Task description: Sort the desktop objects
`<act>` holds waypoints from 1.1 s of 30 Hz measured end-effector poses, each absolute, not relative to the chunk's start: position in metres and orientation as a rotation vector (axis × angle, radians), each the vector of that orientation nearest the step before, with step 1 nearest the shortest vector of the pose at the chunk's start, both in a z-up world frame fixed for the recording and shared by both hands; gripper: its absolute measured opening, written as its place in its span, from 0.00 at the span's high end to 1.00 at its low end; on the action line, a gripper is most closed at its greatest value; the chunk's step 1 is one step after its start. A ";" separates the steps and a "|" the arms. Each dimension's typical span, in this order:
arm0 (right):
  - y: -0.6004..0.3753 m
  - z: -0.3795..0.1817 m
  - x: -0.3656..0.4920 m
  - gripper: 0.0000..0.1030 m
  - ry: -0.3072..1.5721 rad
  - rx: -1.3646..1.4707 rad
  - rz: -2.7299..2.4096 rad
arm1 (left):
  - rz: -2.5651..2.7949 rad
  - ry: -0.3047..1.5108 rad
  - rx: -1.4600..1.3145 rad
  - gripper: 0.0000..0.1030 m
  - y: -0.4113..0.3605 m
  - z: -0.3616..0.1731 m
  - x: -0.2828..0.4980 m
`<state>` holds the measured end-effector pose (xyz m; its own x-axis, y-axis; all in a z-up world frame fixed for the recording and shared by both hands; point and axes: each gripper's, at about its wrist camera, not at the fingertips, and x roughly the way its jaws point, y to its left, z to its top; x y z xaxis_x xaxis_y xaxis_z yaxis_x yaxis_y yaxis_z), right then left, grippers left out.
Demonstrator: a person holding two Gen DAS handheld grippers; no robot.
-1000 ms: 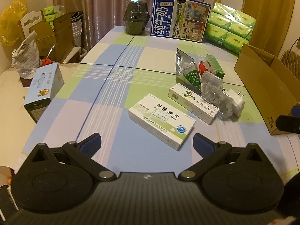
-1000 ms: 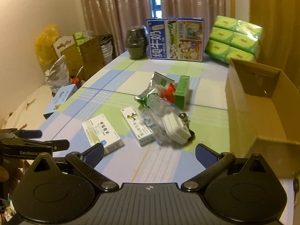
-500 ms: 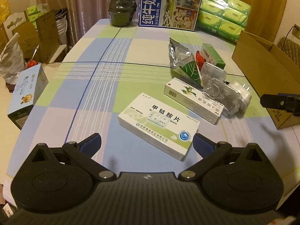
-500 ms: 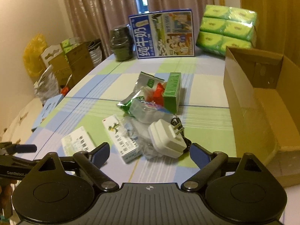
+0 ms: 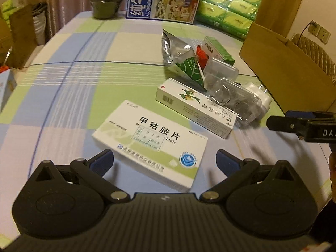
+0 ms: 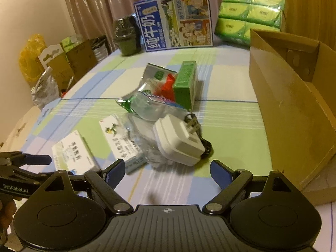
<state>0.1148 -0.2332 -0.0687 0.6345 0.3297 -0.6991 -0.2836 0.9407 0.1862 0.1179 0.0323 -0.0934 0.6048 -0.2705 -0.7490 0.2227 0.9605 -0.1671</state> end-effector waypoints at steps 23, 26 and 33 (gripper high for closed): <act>-0.206 -0.081 0.118 0.16 0.864 -0.042 0.376 | -0.223 0.895 -0.041 0.01 0.011 -0.104 0.152; -0.207 -0.083 0.116 0.16 0.873 -0.056 0.390 | -0.222 0.881 0.040 0.01 0.010 -0.102 0.148; -0.194 -0.083 0.113 0.17 0.860 -0.071 0.492 | -0.192 0.864 0.083 0.01 0.035 -0.097 0.140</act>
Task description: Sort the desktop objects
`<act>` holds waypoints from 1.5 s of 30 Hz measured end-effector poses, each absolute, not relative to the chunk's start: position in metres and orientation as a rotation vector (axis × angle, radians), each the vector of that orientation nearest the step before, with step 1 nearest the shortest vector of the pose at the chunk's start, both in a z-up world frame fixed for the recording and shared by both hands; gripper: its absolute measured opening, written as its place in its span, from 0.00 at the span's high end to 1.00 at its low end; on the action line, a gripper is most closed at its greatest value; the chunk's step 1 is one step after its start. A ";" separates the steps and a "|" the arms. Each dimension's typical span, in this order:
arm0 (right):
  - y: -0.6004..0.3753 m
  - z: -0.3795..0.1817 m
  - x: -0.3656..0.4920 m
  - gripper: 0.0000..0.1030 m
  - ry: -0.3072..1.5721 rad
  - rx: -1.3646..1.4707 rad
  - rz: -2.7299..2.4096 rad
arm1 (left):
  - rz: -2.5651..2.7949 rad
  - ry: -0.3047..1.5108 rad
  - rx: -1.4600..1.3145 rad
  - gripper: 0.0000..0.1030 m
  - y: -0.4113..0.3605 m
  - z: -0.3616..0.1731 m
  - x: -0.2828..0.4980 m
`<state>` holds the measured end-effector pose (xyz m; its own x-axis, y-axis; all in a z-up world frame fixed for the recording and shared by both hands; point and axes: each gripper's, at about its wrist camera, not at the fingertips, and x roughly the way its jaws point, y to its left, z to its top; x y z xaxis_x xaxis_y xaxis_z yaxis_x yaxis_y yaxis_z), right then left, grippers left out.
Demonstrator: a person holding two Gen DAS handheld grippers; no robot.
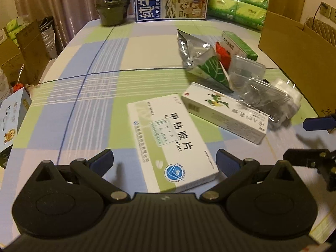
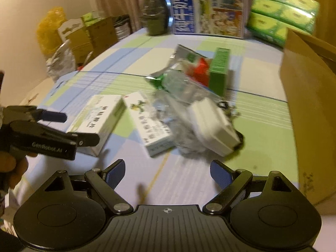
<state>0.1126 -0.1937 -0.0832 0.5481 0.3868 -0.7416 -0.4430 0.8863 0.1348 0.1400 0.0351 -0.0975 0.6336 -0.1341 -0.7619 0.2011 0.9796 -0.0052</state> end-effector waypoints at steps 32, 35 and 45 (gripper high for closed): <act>-0.154 -0.100 0.122 0.64 0.872 -0.192 0.542 | -0.260 0.829 0.082 0.12 0.035 -0.095 0.135; -0.158 -0.100 0.110 0.64 0.879 -0.194 0.553 | -0.246 0.847 0.127 0.22 0.029 -0.100 0.140; -0.151 -0.101 0.123 0.51 0.834 -0.184 0.559 | -0.262 0.874 0.202 0.33 0.039 -0.097 0.124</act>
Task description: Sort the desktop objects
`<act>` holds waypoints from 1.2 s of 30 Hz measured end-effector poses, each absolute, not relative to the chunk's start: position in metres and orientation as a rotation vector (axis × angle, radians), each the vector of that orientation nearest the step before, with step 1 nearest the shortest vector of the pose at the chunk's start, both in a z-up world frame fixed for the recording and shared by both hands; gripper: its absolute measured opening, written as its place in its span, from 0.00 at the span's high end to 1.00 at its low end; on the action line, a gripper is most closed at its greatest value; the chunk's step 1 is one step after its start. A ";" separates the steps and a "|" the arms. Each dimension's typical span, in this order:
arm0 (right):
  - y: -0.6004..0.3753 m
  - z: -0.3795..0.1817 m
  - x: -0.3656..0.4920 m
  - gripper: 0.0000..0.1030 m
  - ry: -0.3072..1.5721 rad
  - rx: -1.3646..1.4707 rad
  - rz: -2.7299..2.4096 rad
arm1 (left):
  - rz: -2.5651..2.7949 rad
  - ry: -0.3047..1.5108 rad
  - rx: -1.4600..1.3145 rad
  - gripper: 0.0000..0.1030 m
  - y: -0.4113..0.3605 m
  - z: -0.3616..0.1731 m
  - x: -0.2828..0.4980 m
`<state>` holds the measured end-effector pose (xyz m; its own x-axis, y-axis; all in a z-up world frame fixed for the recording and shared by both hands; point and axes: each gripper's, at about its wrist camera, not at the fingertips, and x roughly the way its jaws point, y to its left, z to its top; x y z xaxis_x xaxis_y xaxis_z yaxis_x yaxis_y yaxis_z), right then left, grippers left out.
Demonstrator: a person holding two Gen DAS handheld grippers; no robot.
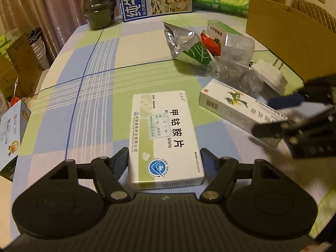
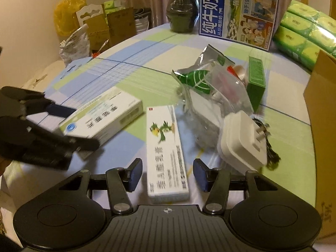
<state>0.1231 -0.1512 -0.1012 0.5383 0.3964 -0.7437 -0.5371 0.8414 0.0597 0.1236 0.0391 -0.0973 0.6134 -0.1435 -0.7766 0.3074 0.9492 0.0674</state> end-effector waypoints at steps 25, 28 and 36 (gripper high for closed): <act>-0.135 -0.112 0.139 0.59 0.846 -0.205 0.541 | -0.253 0.864 0.201 0.33 0.033 -0.106 0.147; -0.134 -0.113 0.139 0.59 0.851 -0.207 0.534 | -0.250 0.862 0.198 0.34 0.033 -0.106 0.146; -0.134 -0.109 0.134 0.66 0.866 -0.159 0.573 | -0.246 0.857 0.213 0.34 0.032 -0.102 0.138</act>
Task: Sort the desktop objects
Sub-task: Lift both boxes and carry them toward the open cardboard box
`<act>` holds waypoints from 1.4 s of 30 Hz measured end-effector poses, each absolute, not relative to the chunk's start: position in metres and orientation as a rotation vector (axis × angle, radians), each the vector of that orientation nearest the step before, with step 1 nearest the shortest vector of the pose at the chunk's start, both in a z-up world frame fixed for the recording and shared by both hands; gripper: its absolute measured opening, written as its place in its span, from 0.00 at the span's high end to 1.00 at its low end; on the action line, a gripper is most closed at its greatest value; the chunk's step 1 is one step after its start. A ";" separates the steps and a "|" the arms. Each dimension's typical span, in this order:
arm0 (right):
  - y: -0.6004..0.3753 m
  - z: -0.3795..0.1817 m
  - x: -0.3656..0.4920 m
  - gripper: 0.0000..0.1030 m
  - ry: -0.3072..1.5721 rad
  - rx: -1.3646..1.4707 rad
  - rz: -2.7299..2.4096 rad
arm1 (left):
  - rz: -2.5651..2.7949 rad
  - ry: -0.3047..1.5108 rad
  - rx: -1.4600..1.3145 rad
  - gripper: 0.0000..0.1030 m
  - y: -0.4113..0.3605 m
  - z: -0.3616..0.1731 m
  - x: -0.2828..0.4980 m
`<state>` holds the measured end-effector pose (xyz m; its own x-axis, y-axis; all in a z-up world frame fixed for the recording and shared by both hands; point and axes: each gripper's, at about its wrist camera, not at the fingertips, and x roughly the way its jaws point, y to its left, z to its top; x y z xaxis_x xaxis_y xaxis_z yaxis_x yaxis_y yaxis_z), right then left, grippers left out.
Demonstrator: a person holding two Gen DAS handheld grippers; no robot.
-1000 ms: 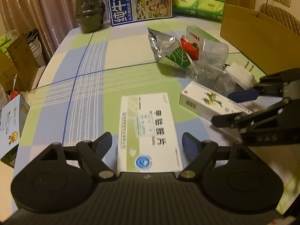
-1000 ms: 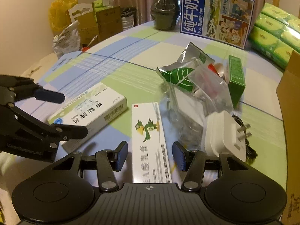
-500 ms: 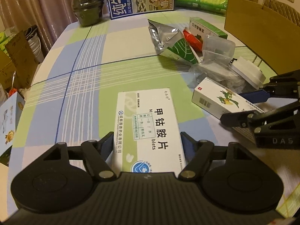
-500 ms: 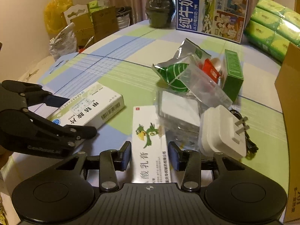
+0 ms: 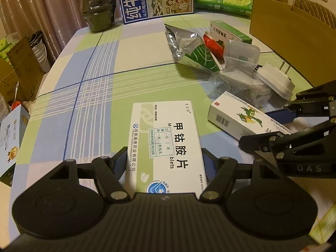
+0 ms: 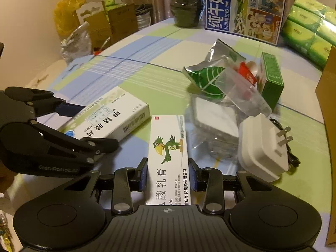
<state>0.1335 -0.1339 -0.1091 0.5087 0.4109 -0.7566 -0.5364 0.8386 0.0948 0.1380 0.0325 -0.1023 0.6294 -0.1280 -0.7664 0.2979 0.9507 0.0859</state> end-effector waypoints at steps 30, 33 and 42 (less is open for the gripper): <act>-0.198 -0.022 0.069 0.66 0.707 -0.066 0.394 | -0.300 0.740 0.212 0.34 -0.019 -0.004 0.087; -0.214 -0.005 0.060 0.66 0.682 -0.060 0.362 | -0.331 0.724 0.223 0.34 -0.039 0.010 0.084; -0.280 0.041 0.042 0.66 0.615 -0.037 0.245 | -0.445 0.668 0.236 0.34 -0.111 0.047 0.073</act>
